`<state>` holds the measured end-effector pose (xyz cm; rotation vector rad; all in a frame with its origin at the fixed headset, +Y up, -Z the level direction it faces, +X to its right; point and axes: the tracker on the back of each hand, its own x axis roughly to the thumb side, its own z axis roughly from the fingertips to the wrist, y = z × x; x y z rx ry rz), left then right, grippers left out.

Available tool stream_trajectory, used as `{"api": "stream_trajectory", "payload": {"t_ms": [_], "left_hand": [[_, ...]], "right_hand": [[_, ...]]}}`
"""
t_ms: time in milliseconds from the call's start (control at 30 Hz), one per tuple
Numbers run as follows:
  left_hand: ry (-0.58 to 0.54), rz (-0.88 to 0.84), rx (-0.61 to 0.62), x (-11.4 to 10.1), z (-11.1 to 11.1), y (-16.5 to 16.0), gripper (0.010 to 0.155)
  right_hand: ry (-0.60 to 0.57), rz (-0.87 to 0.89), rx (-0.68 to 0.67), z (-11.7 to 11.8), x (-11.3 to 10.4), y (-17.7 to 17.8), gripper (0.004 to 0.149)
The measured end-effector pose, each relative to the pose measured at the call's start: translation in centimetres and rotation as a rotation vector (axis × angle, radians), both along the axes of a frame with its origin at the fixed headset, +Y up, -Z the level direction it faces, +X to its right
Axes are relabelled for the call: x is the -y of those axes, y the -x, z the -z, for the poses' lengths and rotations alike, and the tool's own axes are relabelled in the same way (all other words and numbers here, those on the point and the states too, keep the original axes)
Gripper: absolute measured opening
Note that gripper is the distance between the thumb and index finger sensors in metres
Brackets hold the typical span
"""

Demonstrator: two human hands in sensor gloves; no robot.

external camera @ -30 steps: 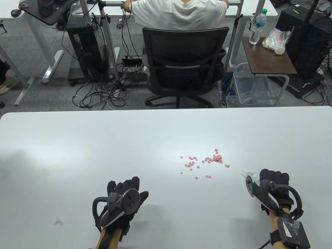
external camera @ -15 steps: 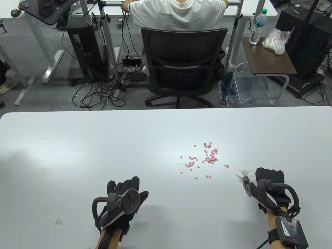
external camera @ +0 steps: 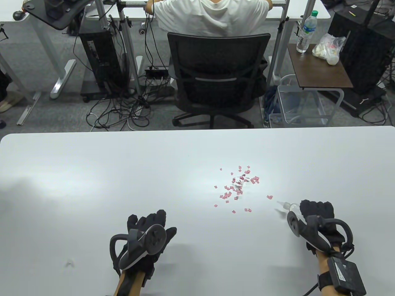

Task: Squeeze empty conical bottle to blow paper scraps with air puff

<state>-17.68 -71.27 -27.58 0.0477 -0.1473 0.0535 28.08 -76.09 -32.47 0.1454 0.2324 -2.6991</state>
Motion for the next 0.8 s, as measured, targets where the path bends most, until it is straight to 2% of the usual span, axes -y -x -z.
{"api": "stream_trajectory", "payload": {"t_ms": [100, 167, 300, 433, 500, 533, 633, 700, 800], "left_hand": [[0.004, 0.001, 0.001, 0.01, 0.00, -0.01, 0.073], [0.003, 0.002, 0.002, -0.01, 0.00, -0.02, 0.073], [0.002, 0.002, 0.002, 0.01, 0.01, -0.03, 0.073], [0.005, 0.004, 0.003, 0.01, -0.01, -0.05, 0.073], [0.001, 0.004, 0.004, -0.01, -0.01, -0.06, 0.073], [0.000, 0.003, 0.004, -0.02, -0.01, -0.06, 0.073], [0.001, 0.001, 0.003, -0.01, -0.01, -0.05, 0.073], [0.001, 0.000, 0.003, -0.01, -0.01, -0.04, 0.073], [-0.001, 0.000, 0.004, -0.04, -0.02, -0.04, 0.073]], "right_hand": [[0.016, 0.025, -0.011, 0.00, 0.01, 0.00, 0.070], [0.017, 0.045, -0.004, -0.09, 0.04, -0.11, 0.070], [0.004, 0.053, 0.004, -0.29, -0.04, -0.35, 0.071], [0.005, -0.034, 0.084, -0.20, -0.09, -0.75, 0.070], [0.023, -0.038, 0.102, -0.19, -0.26, -0.90, 0.063], [-0.018, -0.058, 0.091, -0.28, -0.28, -0.87, 0.060], [0.007, -0.062, 0.076, -0.20, -0.21, -0.59, 0.062], [0.036, -0.045, 0.065, -0.13, -0.12, -0.46, 0.070], [0.061, -0.012, 0.006, -0.29, -0.10, -0.05, 0.071]]}}
